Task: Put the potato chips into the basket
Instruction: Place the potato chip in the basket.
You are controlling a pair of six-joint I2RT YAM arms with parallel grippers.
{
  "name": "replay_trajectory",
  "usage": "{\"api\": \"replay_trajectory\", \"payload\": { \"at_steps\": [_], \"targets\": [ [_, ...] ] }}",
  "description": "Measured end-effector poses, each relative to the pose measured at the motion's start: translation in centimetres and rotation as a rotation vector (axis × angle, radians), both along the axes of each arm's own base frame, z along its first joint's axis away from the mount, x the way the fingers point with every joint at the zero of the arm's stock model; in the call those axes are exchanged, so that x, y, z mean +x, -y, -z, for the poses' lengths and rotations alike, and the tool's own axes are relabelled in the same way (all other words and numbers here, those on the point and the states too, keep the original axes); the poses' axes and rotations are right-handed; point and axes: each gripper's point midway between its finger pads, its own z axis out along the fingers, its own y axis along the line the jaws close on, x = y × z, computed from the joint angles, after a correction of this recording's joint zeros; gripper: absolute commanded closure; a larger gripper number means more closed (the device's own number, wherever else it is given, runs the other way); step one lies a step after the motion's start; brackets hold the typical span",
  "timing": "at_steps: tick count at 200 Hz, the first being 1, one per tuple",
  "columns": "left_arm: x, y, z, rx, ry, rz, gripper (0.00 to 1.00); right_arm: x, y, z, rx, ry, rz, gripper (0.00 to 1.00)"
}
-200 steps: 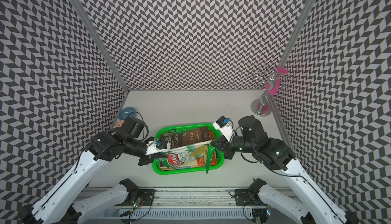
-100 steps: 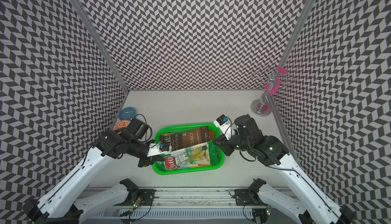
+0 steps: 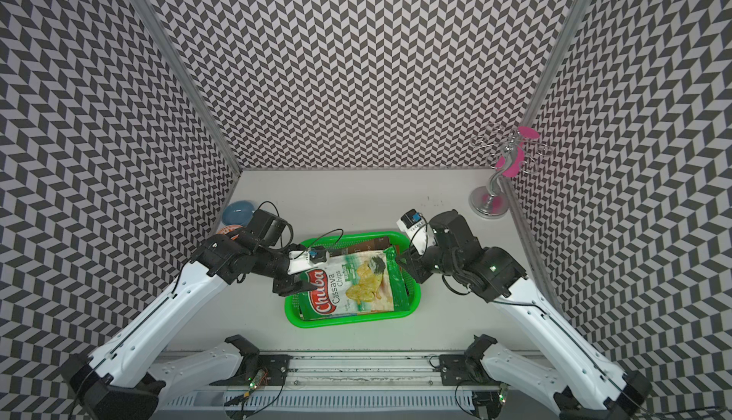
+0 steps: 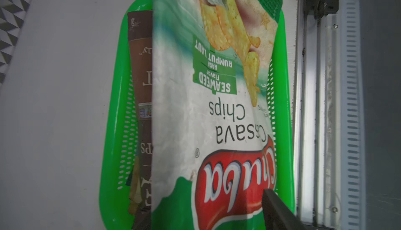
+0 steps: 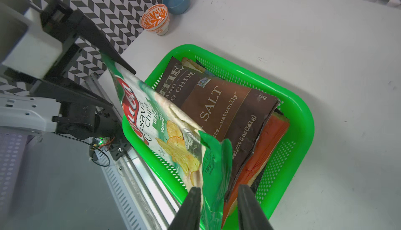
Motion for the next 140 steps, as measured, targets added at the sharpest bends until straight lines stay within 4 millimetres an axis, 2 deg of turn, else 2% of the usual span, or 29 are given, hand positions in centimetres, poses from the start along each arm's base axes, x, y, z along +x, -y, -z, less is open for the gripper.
{"api": "replay_trajectory", "payload": {
  "at_steps": [17, 40, 60, 77, 102, 140],
  "targets": [
    [2.5, -0.6, -1.0, -0.02, 0.048, -0.071, 0.03, 0.6, 0.0, -0.7, 0.012, 0.029, 0.019, 0.62],
    [5.5, -1.3, -3.3, -0.064, 0.138, -0.156, 0.01, 1.2, -0.4, -1.5, 0.048, 0.052, 0.039, 0.56],
    [6.5, -1.0, -5.2, -0.11, 0.185, -0.17, 0.01, 1.6, -1.4, -2.5, 0.128, 0.068, 0.038, 0.54],
    [6.4, -0.5, -5.7, -0.146, 0.182, -0.155, 0.03, 1.6, -2.4, -2.5, 0.209, 0.058, 0.021, 0.53],
    [6.0, 0.0, -4.4, -0.166, 0.15, -0.134, 0.04, 1.5, -4.0, -0.4, 0.297, -0.013, -0.003, 0.52],
    [5.4, -0.3, 0.9, -0.126, 0.062, -0.152, 0.04, 2.1, -5.3, 4.1, 0.368, -0.13, 0.027, 0.51]
  ]
}}
